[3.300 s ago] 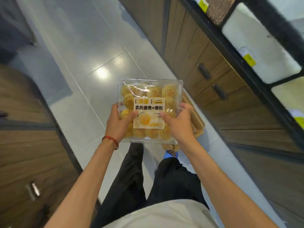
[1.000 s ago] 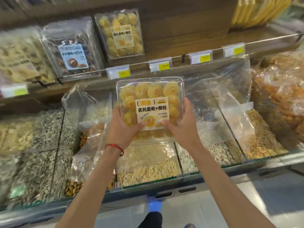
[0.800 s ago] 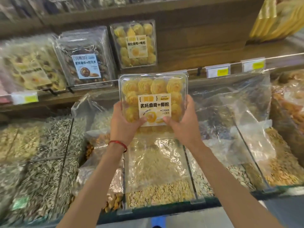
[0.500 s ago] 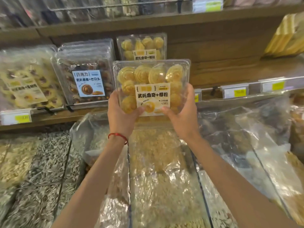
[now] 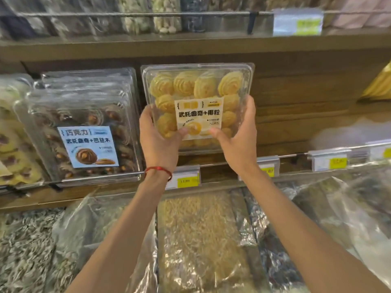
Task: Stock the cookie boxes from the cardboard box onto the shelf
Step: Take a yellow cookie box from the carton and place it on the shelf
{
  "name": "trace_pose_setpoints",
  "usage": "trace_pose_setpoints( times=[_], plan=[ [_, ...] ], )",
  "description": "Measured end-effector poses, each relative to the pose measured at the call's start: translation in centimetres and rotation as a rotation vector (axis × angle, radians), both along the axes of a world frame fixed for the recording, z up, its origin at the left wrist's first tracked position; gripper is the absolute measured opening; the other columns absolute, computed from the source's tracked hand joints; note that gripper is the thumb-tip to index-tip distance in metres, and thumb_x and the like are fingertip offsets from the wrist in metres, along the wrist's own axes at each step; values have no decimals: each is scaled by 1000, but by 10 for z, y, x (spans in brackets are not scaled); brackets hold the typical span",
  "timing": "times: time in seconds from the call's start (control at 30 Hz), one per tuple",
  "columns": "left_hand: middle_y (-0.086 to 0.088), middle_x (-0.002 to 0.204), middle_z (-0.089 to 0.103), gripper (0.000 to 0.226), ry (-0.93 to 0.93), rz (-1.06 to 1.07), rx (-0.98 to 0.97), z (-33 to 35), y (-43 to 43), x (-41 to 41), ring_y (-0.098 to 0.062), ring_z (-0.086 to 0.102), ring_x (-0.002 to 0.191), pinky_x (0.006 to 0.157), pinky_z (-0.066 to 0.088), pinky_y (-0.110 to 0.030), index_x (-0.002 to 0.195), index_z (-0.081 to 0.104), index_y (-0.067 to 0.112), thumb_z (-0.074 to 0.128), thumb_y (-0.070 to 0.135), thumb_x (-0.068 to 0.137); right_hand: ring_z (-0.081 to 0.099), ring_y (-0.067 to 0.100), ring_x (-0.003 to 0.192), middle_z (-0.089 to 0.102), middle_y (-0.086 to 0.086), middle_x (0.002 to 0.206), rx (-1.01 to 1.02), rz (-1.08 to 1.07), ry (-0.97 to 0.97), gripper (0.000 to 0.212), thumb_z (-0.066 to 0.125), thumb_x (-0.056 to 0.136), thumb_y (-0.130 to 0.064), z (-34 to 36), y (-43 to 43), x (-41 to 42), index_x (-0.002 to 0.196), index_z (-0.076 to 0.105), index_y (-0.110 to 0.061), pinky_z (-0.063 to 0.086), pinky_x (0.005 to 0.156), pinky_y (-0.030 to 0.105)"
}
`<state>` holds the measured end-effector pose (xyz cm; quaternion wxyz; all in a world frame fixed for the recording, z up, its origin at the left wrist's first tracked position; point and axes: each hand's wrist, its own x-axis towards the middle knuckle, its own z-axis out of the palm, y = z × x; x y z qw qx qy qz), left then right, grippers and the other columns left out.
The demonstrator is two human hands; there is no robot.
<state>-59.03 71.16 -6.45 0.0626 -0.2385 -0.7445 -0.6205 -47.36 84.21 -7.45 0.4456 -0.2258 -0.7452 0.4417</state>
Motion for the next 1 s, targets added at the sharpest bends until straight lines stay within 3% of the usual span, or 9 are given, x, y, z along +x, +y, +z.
trace_pose_setpoints(
  times=[0.07, 0.17, 0.23, 0.37, 0.47, 0.6, 0.77, 0.93, 1.0],
  plan=[
    [0, 128, 57, 83, -18, 14, -13, -9, 7, -10, -15, 57, 118, 101, 48, -37, 135, 47, 16, 90, 25, 64, 35, -28, 126, 35, -36, 136, -23, -11, -38, 96, 80, 82, -1, -11, 9, -12, 150, 19, -29, 31, 105, 2],
    [-1, 137, 52, 91, -50, 28, -62, -23, 12, -21, -13, 51, 126, 106, 42, -32, 143, 40, 14, 90, 24, 67, 35, -2, 145, 39, -12, 155, -34, -24, -95, 99, 83, 83, -13, -23, 13, -26, 158, 19, -19, 32, 122, 31],
    [-4, 147, 44, 98, -52, 38, -125, -30, 13, -25, -14, 43, 134, 113, 34, -28, 150, 32, 14, 88, 26, 71, 30, 9, 151, 32, -2, 163, -21, -26, -149, 106, 83, 85, -19, -28, 12, -32, 162, 11, -18, 30, 124, 40],
    [4, 164, 14, 109, -119, -19, -179, -33, 17, -30, -6, 17, 147, 117, 17, -22, 158, -1, 25, 78, 23, 83, 21, 9, 153, 23, -5, 166, 11, -44, -251, 110, 80, 88, -24, -33, 17, -39, 163, 0, -20, 23, 122, 26],
    [11, 164, 6, 110, -149, -53, -170, -34, 21, -31, 6, 11, 140, 106, 13, -10, 156, -13, 30, 72, 18, 88, 23, 11, 151, 26, -7, 164, 23, -69, -307, 110, 77, 90, -28, -32, 18, -44, 163, -3, -23, 17, 111, 17],
    [5, 166, 2, 113, -154, -17, -221, -31, 23, -29, -8, 14, 149, 116, 17, -27, 153, -22, 29, 70, 17, 90, 25, 19, 149, 28, -1, 164, 27, -81, -372, 109, 74, 93, -31, -27, 14, -43, 162, -10, -23, 23, 106, 23],
    [-10, 165, -8, 114, -60, -2, -362, -29, 15, -4, -22, 3, 153, 123, 16, -42, 154, -19, 13, 72, 13, 86, 12, 27, 154, 10, 8, 169, 37, -89, -472, 104, 68, 97, -32, -21, 4, -27, 162, -11, -12, 20, 119, 32],
    [-12, 164, -12, 110, -17, -17, -404, -22, 5, 32, -33, -3, 152, 120, 19, -53, 156, -11, 10, 73, 14, 84, -6, 25, 157, -13, 11, 169, 11, -55, -544, 98, 62, 100, -18, -12, -20, 4, 160, -15, -13, 11, 109, 17],
    [-11, 164, -10, 106, -16, -45, -405, -18, -1, 48, -33, -2, 152, 120, 19, -52, 157, -6, 10, 72, 14, 85, -3, 25, 157, -10, 10, 169, -7, -29, -542, 94, 62, 100, -16, -7, -30, 22, 162, -8, -12, 16, 115, 21]
  ],
)
